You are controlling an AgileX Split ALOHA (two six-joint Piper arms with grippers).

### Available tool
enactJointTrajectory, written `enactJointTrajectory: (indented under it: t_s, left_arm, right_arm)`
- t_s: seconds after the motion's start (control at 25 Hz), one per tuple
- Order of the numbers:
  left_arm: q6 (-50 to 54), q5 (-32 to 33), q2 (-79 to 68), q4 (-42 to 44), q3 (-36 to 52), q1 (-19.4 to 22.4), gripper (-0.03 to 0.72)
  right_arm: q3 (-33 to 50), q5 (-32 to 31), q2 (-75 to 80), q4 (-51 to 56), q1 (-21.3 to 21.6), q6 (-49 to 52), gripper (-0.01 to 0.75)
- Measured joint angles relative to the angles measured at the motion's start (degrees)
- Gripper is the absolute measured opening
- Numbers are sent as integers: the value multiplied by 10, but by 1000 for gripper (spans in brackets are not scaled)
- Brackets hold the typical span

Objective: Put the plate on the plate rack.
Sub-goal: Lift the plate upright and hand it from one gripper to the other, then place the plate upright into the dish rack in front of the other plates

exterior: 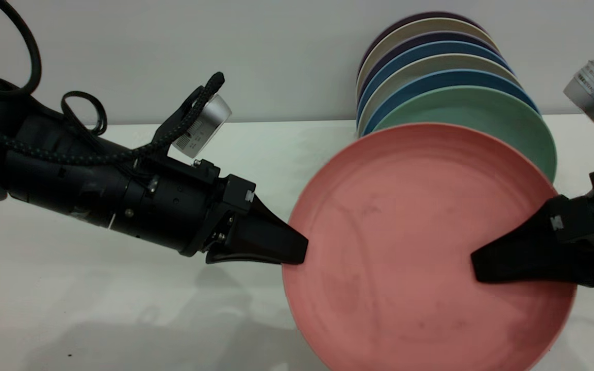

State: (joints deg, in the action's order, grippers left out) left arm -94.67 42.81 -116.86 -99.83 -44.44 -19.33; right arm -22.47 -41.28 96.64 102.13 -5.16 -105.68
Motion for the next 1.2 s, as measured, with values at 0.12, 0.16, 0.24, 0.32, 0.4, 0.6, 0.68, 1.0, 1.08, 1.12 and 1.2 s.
enactJointTrajectory:
  t_s: [0.12, 0.16, 0.24, 0.32, 0.4, 0.6, 0.68, 1.0, 1.08, 1.12, 1.2]
  left_arm:
    - [10, 12, 0, 9, 0, 10, 54]
    - [16, 22, 0, 16, 0, 17, 66]
    - [32, 41, 0, 34, 0, 38, 97]
    - [56, 47, 0, 46, -1, 76, 135]
    - [75, 56, 0, 63, -1, 115, 187]
    - [90, 75, 0, 107, -1, 203, 309]
    - [93, 75, 0, 114, -1, 226, 323]
    - [104, 47, 0, 129, -1, 247, 331]
    - [104, 41, 0, 129, -1, 247, 331]
    - [104, 39, 0, 130, -1, 247, 331]
    - [105, 31, 0, 131, -1, 247, 331]
  right_arm:
    - [-1, 20, 0, 3, -1, -1, 122]
    - [-2, 26, 0, 3, -4, -2, 122]
    - [-6, 53, 0, 5, -7, -5, 122]
    - [-4, 148, 2, 3, -4, -8, 122]
    - [-4, 208, 4, 4, -1, -13, 122]
    - [-6, 227, 4, 4, -1, -68, 122]
    - [-7, 227, 3, 4, -1, -87, 122]
    - [-11, 203, -60, -4, -1, -117, 122]
    - [-11, 203, -81, -11, -1, -124, 122]
    - [-11, 203, -91, -13, -1, -130, 122]
    - [-11, 209, -109, -14, -1, -154, 122]
